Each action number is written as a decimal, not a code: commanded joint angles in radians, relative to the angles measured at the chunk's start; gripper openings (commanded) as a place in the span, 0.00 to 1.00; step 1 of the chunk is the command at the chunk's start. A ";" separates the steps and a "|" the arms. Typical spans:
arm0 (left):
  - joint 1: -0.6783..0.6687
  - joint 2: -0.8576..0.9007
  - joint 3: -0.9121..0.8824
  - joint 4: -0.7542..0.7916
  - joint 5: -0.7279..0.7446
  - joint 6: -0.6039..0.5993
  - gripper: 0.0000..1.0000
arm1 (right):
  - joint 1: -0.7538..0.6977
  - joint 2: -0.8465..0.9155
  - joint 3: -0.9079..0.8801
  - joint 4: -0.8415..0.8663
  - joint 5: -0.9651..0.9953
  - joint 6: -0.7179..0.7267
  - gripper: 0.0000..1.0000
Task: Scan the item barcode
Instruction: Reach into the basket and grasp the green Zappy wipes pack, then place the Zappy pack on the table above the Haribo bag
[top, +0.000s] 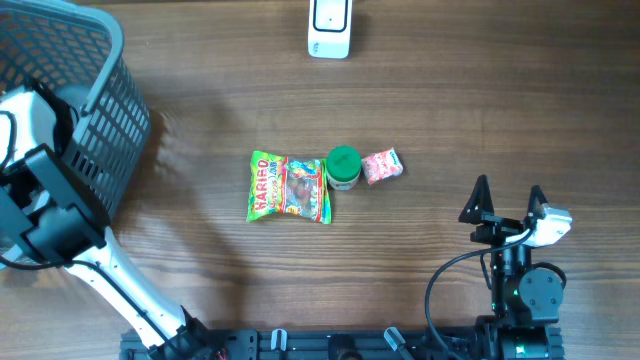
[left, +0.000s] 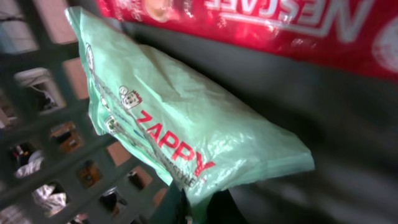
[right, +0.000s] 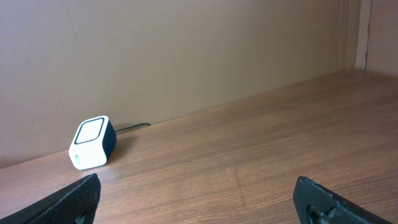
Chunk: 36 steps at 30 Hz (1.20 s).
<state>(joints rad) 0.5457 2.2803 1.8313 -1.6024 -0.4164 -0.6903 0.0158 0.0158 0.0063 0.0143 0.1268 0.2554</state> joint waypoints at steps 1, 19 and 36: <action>0.007 -0.006 0.215 -0.085 0.044 0.059 0.04 | -0.003 0.001 -0.001 0.002 -0.016 -0.017 1.00; 0.006 -0.513 0.461 -0.058 0.339 0.098 0.04 | -0.003 0.001 -0.001 0.002 -0.016 -0.017 1.00; -0.276 -0.724 0.461 -0.040 0.581 0.107 0.04 | -0.003 0.001 -0.001 0.002 -0.016 -0.017 1.00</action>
<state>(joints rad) 0.3801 1.5703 2.2738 -1.6600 0.1177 -0.5846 0.0158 0.0158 0.0063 0.0139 0.1268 0.2554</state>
